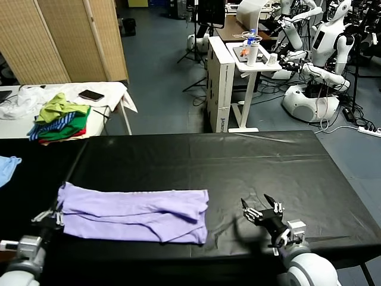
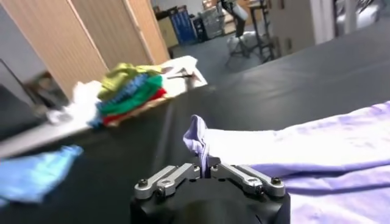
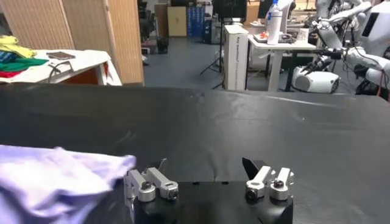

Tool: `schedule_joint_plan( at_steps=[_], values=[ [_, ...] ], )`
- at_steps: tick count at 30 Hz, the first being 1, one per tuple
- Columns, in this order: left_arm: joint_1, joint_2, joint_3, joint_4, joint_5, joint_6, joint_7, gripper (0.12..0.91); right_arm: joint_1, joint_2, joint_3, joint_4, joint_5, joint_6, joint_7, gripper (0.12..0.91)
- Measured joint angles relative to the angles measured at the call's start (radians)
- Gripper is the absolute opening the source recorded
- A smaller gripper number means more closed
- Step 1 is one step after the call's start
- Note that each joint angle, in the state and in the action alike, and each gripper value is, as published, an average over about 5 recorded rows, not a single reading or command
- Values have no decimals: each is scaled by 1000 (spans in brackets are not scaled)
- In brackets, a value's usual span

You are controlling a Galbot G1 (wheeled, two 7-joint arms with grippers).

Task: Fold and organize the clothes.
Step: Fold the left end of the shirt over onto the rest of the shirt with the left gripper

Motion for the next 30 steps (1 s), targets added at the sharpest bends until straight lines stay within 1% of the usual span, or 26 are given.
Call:
schedule_joint_plan(
  at_steps=[3,6,9,13,15,17,22,30],
  values=[
    [5,-16,19,-29,-39,30,-10,192,-13,3,6,8,-5,7,-1,907],
    [0,-39,49,-71,-120,76,-34,192,-29,6,16,14,-9,11,-2,907],
    [-11,-64,86,-124,-228,119,-68,192,-46,11,26,18,-13,14,-2,907],
    [-34,-98,146,-204,-414,170,-118,192,-61,19,36,23,-19,16,-3,907],
    [-48,-112,179,-241,-497,185,-134,192,-67,24,39,24,-24,18,-3,907],
    [-62,-126,211,-269,-552,193,-143,192,-73,28,42,25,-28,19,-3,907],
    [-88,-158,295,-290,-600,201,-149,192,-87,38,49,26,-41,22,-3,907],
    [-126,-203,431,-272,-608,202,-145,192,-96,50,56,29,-53,24,-3,907]
  ],
)
